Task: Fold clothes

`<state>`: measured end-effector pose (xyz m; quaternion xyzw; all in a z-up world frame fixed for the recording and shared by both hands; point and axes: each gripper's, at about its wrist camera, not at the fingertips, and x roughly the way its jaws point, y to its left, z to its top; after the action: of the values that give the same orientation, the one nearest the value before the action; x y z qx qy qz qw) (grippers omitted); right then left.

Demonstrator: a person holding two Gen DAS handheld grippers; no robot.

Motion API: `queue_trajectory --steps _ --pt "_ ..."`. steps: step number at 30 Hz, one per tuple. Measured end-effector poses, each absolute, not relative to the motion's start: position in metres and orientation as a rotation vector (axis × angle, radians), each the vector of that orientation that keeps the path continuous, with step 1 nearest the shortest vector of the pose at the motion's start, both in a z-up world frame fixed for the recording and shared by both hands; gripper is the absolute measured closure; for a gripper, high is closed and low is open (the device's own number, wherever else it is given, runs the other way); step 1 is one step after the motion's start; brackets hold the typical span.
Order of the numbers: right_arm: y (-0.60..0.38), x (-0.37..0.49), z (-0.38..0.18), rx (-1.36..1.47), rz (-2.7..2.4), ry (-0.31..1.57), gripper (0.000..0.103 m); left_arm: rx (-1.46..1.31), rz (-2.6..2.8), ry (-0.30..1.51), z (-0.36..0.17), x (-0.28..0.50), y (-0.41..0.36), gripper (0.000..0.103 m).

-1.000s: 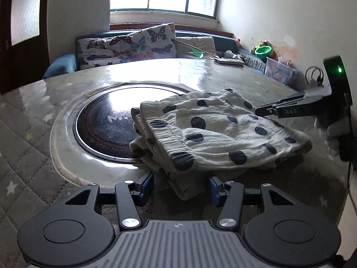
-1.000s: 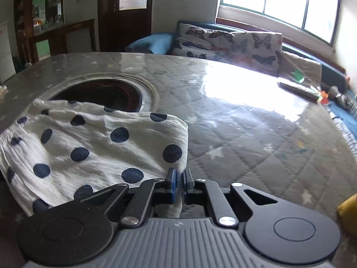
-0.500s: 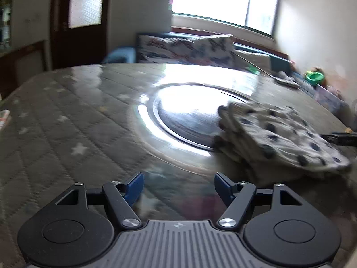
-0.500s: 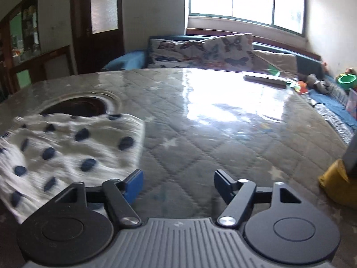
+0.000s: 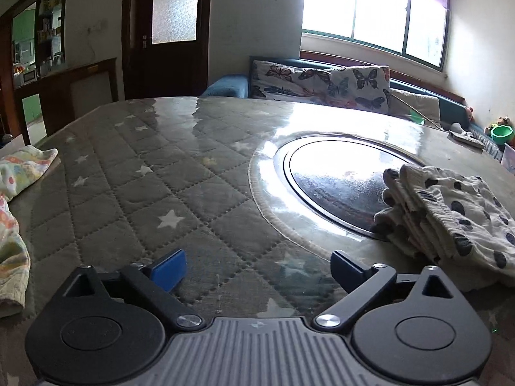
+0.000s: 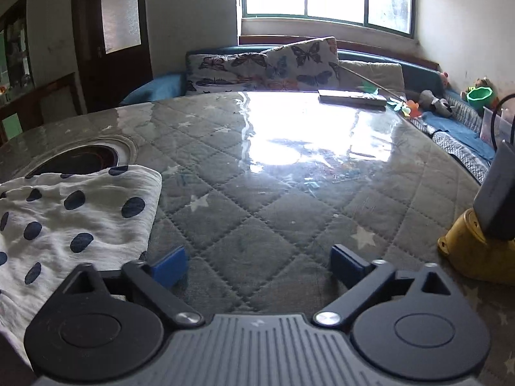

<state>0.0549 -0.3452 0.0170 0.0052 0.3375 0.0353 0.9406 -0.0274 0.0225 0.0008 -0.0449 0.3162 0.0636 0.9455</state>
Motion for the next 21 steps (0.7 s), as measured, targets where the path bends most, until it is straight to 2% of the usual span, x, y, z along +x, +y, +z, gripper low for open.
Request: queue_trajectory --steps 21 --pt "-0.3441 0.0648 0.0147 -0.013 0.071 0.702 0.000 -0.056 0.160 0.671 -0.0005 -0.0239 0.0176 0.000"
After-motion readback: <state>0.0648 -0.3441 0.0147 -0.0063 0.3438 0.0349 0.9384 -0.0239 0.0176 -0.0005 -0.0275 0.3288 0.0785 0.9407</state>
